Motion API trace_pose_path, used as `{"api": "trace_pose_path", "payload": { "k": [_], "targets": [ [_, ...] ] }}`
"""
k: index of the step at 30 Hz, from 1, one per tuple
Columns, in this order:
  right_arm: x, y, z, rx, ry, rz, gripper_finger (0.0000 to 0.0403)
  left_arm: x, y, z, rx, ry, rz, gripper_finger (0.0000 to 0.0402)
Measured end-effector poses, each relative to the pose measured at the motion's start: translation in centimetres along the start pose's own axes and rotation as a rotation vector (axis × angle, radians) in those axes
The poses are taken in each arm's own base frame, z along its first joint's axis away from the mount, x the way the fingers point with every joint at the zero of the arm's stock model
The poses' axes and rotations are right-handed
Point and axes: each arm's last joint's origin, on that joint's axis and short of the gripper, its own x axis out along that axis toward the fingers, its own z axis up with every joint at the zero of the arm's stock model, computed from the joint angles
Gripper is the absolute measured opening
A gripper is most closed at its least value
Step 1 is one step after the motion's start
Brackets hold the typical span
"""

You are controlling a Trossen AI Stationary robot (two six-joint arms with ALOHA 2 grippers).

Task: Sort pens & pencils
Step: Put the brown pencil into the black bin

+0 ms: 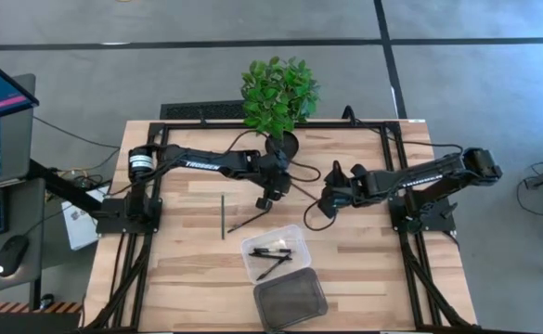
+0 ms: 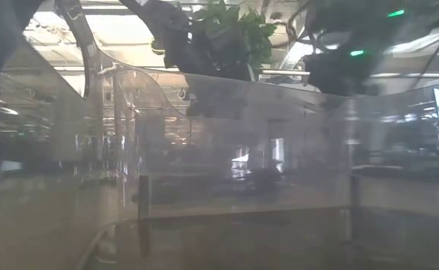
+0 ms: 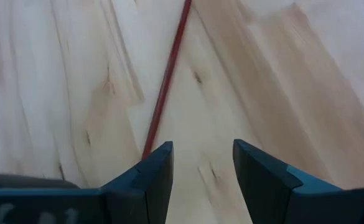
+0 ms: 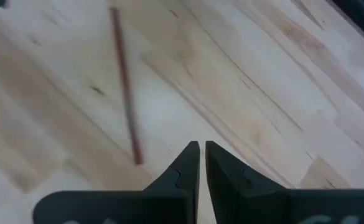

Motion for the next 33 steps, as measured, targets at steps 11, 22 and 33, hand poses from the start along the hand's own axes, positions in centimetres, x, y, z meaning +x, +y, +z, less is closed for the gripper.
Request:
{"api": "trace_pose_path", "payload": {
  "k": [11, 22, 33],
  "targets": [
    [2.0, -0.5, -0.3, 0.033, -0.025, 0.023, 0.0047, 2.1, 1.5, 0.5, 0.058, 0.035, 0.030, 0.0157],
    [2.1, -0.3, -0.2, 0.017, -0.022, 0.068, 0.0047, 4.2, 2.9, 0.8, 0.129, 0.162, 0.050, 0.0157],
    [2.1, -0.2, -0.1, 0.027, -0.027, 0.086, 0.0047, 4.1, 4.1, -0.8, 0.115, 0.269, 0.018, 0.0157]
  ]
}}
